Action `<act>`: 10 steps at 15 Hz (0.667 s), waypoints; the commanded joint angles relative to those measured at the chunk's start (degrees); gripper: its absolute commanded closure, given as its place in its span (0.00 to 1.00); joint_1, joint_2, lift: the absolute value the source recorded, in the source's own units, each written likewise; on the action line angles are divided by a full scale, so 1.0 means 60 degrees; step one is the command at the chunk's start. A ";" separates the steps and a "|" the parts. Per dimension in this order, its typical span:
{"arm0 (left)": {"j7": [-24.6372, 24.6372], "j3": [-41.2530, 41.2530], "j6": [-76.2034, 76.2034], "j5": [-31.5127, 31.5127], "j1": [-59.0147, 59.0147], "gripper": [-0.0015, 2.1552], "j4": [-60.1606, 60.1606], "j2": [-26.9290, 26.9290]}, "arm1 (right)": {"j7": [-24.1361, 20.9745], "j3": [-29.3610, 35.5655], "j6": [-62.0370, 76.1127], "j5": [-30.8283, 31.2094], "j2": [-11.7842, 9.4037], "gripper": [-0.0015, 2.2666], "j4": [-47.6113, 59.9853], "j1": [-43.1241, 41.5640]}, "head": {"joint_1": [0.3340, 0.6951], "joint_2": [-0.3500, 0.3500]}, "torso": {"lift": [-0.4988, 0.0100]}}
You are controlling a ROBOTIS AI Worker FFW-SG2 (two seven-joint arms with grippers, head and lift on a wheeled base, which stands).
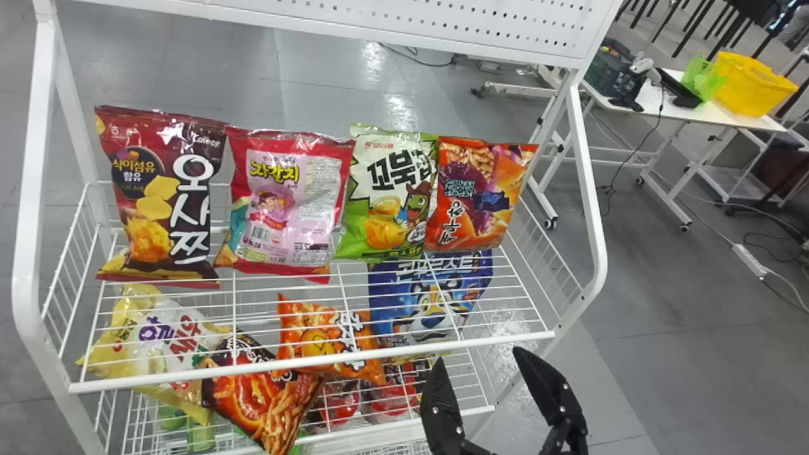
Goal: Hold basket handle with left hand then pick Jagalchi snack with right hand and place into basket
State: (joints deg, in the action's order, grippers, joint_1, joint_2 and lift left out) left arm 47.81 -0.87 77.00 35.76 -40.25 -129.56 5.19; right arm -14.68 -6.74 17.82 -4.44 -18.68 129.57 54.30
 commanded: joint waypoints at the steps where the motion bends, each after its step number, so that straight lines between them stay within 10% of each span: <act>1: 0.0001 0.0013 -0.0007 0.0001 0.0000 0.97 0.0017 -0.0001 | -0.0015 0.0024 -0.0033 -0.0052 0.0022 0.06 -0.0018 -0.0011 | 1.00 0.00 | 0.96; 10: -0.0014 0.0057 -0.0007 0.0001 0.0000 0.97 0.0046 -0.0031 | 0.0000 0.0068 -0.0033 -0.0096 0.0081 0.06 -0.0077 -0.0026 | 1.00 0.00 | 0.96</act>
State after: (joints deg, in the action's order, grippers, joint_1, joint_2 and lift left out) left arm 47.73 -0.56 76.95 35.77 -40.25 -129.29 5.01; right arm -14.68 -6.33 17.79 -5.00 -18.19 129.09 54.22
